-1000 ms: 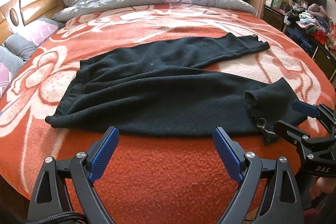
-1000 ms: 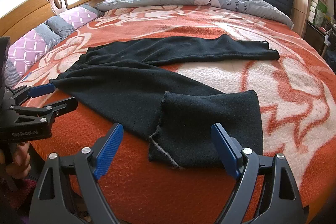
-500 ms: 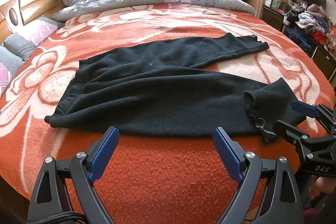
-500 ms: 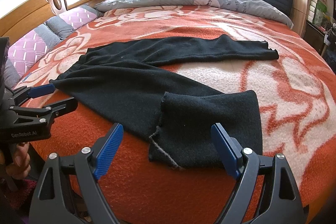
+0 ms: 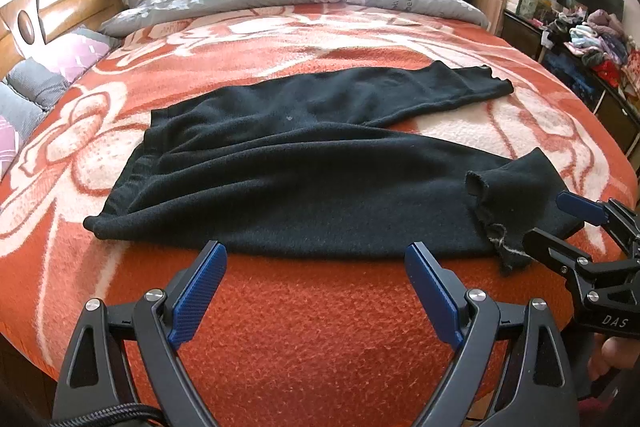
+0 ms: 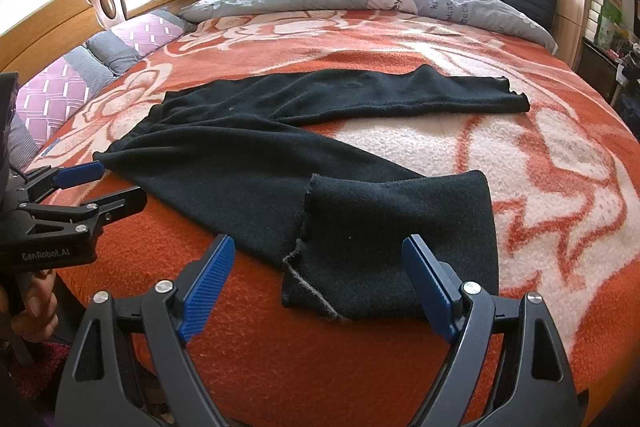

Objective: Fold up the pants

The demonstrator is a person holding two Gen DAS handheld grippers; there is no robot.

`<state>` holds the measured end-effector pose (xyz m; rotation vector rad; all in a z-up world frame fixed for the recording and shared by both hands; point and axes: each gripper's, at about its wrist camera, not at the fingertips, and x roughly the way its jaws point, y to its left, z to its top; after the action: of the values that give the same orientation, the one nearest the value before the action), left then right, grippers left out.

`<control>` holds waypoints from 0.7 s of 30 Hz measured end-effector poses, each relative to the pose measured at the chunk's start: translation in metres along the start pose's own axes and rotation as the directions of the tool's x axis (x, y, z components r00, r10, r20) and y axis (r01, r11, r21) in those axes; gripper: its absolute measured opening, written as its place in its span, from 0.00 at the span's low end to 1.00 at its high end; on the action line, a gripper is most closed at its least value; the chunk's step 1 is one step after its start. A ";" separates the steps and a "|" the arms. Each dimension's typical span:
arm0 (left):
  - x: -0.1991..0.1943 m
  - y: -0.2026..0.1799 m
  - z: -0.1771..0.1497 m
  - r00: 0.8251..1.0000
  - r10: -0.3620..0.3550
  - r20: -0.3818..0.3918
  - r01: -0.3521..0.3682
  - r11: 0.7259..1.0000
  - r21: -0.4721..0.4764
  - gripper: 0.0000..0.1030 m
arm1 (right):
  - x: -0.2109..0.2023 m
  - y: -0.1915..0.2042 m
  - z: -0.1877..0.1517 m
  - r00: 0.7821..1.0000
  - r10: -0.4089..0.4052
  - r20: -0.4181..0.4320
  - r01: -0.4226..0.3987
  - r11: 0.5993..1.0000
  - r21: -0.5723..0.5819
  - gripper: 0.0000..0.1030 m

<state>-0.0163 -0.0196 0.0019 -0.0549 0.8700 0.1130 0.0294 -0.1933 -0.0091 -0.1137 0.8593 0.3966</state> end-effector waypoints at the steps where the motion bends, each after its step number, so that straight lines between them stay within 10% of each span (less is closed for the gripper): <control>1: 0.000 0.000 0.000 1.000 -0.001 -0.001 0.001 1.000 -0.001 0.89 | 0.000 0.000 0.000 1.000 0.000 0.000 0.000 1.000 0.000 0.83; 10: 0.003 0.000 0.002 1.000 -0.015 -0.011 0.015 1.000 -0.003 0.89 | -0.001 -0.004 -0.002 1.000 -0.004 -0.006 0.004 1.000 0.008 0.83; 21: 0.025 -0.021 0.034 0.973 -0.201 -0.111 0.201 0.980 -0.014 0.89 | -0.003 -0.012 -0.023 1.000 -0.011 -0.026 0.009 0.998 -0.060 0.83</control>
<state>0.0279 -0.0353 0.0052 -0.1524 0.9714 -0.0795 0.0160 -0.2115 -0.0222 -0.1787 0.8731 0.4120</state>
